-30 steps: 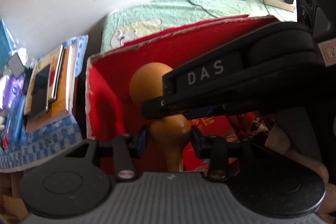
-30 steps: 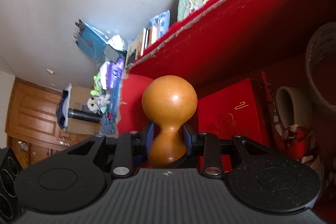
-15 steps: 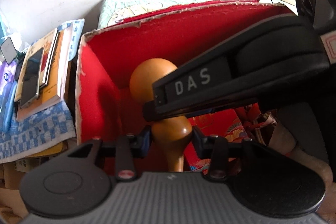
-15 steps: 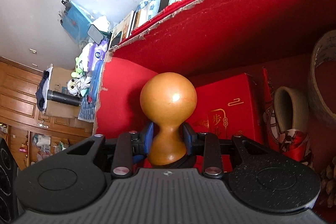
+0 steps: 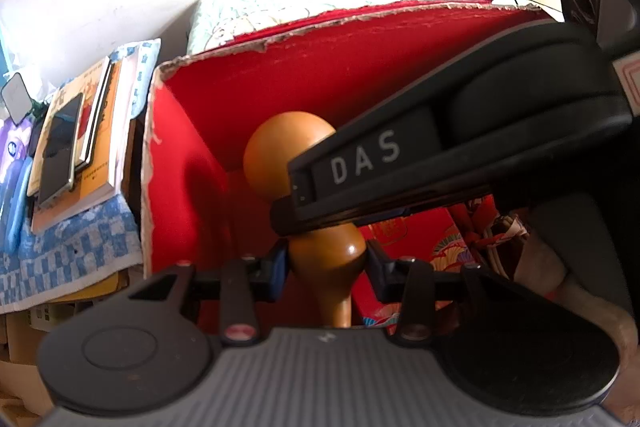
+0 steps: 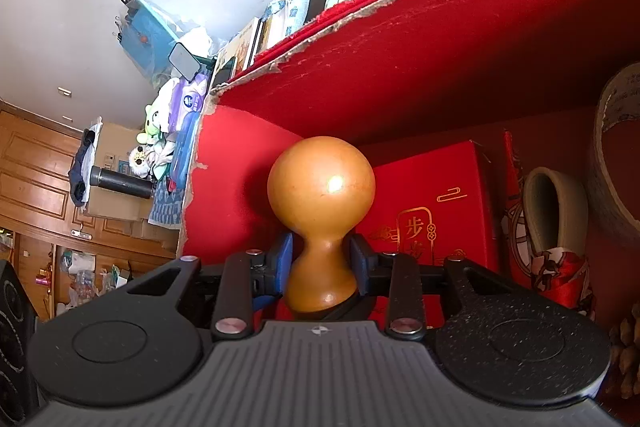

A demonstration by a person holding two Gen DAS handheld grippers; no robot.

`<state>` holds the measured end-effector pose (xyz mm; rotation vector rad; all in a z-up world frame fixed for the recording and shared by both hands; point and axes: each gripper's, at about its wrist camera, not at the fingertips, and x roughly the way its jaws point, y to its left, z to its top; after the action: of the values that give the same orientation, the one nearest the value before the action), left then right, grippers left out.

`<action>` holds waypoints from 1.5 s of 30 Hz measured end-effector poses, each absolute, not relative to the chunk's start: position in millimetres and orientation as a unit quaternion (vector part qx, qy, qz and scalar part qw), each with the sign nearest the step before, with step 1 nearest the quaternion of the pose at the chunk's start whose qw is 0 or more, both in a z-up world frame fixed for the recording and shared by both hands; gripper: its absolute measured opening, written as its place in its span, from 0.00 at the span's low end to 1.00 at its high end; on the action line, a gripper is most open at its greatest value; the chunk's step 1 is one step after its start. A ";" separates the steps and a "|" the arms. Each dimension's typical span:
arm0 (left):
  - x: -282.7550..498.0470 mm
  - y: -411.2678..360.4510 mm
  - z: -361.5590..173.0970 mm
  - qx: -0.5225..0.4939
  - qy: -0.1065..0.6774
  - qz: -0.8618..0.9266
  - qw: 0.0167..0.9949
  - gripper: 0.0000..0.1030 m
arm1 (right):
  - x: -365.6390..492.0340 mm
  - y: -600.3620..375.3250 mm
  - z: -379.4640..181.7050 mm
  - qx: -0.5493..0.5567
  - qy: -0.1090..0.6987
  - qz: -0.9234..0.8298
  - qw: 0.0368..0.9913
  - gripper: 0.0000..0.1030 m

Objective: Organize objects
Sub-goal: 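Lower the gourd into the box beside the red gift packet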

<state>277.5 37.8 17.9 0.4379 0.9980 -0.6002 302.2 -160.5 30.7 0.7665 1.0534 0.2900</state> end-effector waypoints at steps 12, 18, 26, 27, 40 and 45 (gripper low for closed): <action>277.8 37.2 18.3 0.205 0.468 -0.280 0.812 0.42 | 303.2 -159.0 31.6 0.359 0.484 0.134 0.786 0.35; 277.9 36.7 18.1 0.205 0.468 -0.280 0.813 0.42 | 303.3 -158.1 33.0 0.360 0.479 0.134 0.790 0.36; 279.2 37.3 18.1 0.206 0.465 -0.277 0.815 0.42 | 303.9 -159.0 33.0 0.364 0.474 0.131 0.791 0.42; 278.9 37.1 18.0 0.207 0.464 -0.276 0.816 0.42 | 303.3 -159.6 32.7 0.365 0.473 0.131 0.791 0.42; 272.6 33.8 16.3 0.226 0.450 -0.261 0.823 0.48 | 297.9 -161.8 34.8 0.374 0.450 0.127 0.801 0.48; 274.3 34.0 16.5 0.230 0.451 -0.257 0.824 0.51 | 296.1 -161.1 37.4 0.367 0.436 0.146 0.809 0.46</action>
<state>274.3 34.0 16.5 0.4885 0.9583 -0.5459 296.1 -161.1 37.4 0.7845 0.9323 0.3123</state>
